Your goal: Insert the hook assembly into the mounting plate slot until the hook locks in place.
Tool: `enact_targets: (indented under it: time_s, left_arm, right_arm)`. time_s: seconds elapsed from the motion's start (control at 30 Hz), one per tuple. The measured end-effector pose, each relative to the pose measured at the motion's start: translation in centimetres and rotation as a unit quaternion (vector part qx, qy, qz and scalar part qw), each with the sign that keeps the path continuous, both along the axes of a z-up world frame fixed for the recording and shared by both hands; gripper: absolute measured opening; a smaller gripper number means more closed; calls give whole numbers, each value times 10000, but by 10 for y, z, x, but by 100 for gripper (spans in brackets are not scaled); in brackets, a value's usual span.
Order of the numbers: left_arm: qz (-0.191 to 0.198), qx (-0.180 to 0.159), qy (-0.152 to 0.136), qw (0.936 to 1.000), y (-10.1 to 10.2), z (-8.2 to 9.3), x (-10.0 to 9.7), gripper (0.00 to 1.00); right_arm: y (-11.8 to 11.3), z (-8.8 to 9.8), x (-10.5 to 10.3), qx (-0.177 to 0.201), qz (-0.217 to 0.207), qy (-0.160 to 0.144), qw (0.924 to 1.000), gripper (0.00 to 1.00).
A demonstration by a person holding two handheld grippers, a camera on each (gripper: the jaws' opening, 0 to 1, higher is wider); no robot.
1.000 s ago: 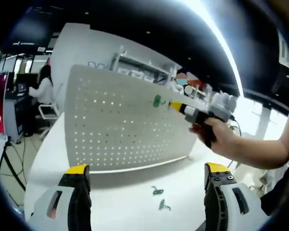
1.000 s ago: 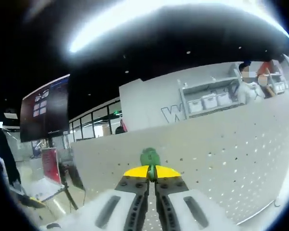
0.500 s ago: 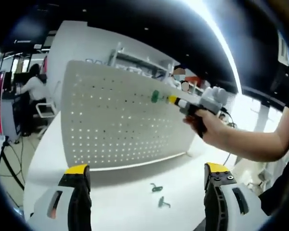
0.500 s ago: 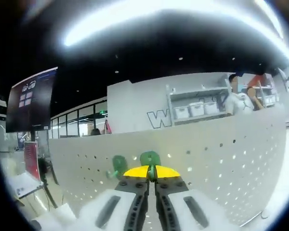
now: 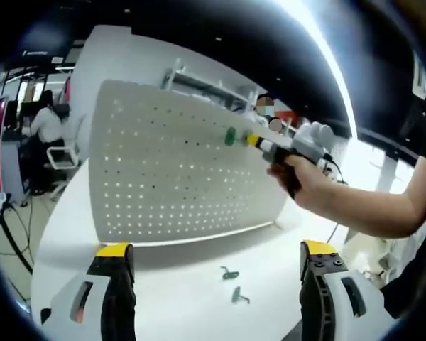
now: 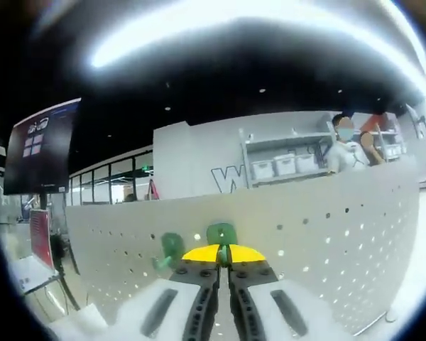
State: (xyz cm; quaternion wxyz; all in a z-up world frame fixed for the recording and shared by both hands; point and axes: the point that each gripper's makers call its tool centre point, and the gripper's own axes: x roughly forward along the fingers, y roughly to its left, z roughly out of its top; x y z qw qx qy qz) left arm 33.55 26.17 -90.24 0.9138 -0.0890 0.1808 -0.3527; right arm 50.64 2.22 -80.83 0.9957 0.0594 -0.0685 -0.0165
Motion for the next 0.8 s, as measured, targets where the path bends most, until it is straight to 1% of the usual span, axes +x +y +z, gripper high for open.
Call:
enact_targets:
  time_s: [0.07,0.2,0.43,0.47,0.53,0.63,0.67,0.7,0.8]
  left_arm:
    - [14,-9,11,10000,2,0,0,98]
    - [46,16,16,10000,5,-1,1,98]
    - [55,9,52,10000,5,-3,1,97]
    - [52,2,61,10000,5,-4,1,97]
    - [41,-7,86,10000,5,-4,1,97]
    - [48,-31,66,10000,5,-2,2,97]
    - [55,-41,58,10000,5,-1,2,97]
    - [54,-44,57,10000,5,-1,2,96]
    - [47,-37,50,10000,5,-1,3,96]
  right_arm:
    - [0,-2,0,83,-5,6,10000,0]
    - [1,0,1,41,-29,-23,10000,0]
    - [0,2,3,236,-43,88,9997,0]
    - [0,1,3,214,-44,106,9997,0]
    - [0,1,5,53,-42,166,9998,0]
    - [-1,1,4,16,-5,221,9998,0]
    - [0,1,3,-170,-23,250,9995,0]
    - [0,1,2,-268,-36,272,9993,0]
    - [-1,0,2,-175,-52,302,9994,0]
